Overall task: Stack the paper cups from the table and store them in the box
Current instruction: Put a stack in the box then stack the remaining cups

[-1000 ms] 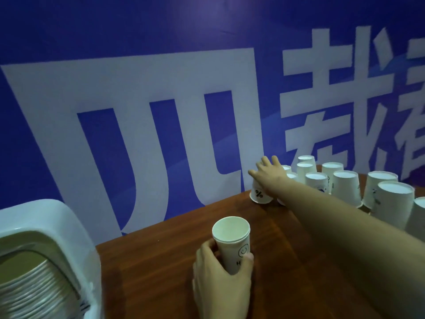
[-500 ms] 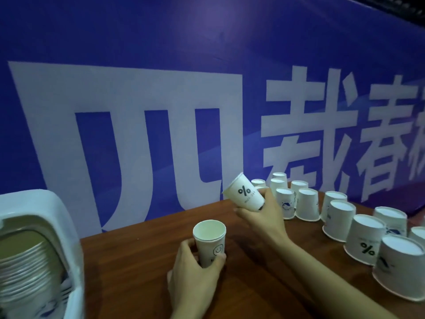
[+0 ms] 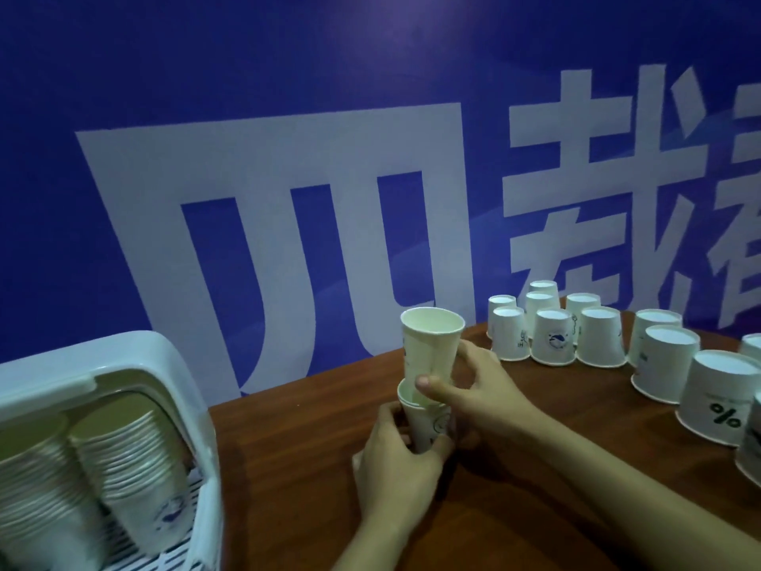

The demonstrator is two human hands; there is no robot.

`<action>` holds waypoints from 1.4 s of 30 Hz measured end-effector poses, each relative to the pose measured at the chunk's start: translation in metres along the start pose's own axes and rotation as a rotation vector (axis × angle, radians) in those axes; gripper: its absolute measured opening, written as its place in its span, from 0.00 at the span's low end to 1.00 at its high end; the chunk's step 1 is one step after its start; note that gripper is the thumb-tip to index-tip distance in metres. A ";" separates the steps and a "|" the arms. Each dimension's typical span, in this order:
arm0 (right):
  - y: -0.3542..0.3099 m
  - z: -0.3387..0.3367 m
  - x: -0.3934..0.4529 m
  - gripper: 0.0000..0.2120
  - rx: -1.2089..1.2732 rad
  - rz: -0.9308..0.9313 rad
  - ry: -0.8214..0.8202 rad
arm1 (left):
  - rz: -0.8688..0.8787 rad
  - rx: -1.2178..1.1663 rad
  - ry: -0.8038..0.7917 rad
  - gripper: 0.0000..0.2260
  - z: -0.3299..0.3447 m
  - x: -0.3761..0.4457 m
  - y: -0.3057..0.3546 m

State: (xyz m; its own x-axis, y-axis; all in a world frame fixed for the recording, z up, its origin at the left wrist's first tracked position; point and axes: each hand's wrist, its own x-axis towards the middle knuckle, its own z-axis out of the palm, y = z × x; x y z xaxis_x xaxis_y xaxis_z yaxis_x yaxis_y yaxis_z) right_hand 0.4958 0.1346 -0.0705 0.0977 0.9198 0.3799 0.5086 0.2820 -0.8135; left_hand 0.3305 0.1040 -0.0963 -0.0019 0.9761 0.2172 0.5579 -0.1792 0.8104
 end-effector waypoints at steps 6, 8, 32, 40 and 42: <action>-0.008 -0.004 -0.006 0.34 0.270 -0.050 -0.203 | 0.032 0.007 0.018 0.21 0.002 -0.002 -0.001; -0.009 -0.014 -0.003 0.30 0.362 -0.035 -0.083 | 0.039 0.009 0.019 0.23 0.003 0.000 -0.003; 0.086 -0.070 0.018 0.31 -0.728 0.233 0.450 | 0.000 -0.029 -0.007 0.30 0.007 0.001 -0.008; 0.068 -0.066 0.018 0.37 -0.457 0.314 0.369 | -0.016 -0.030 -0.019 0.26 0.005 0.002 -0.006; 0.068 -0.073 0.017 0.35 -0.511 0.428 0.280 | -0.018 -0.039 -0.011 0.26 0.005 0.001 -0.006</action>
State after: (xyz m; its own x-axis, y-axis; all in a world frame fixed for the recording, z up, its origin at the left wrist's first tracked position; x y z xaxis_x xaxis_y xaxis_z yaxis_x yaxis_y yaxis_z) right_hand 0.5942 0.1493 -0.0873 0.5585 0.7975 0.2281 0.7065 -0.3132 -0.6347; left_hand 0.3313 0.1067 -0.1041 -0.0021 0.9805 0.1963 0.5254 -0.1659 0.8345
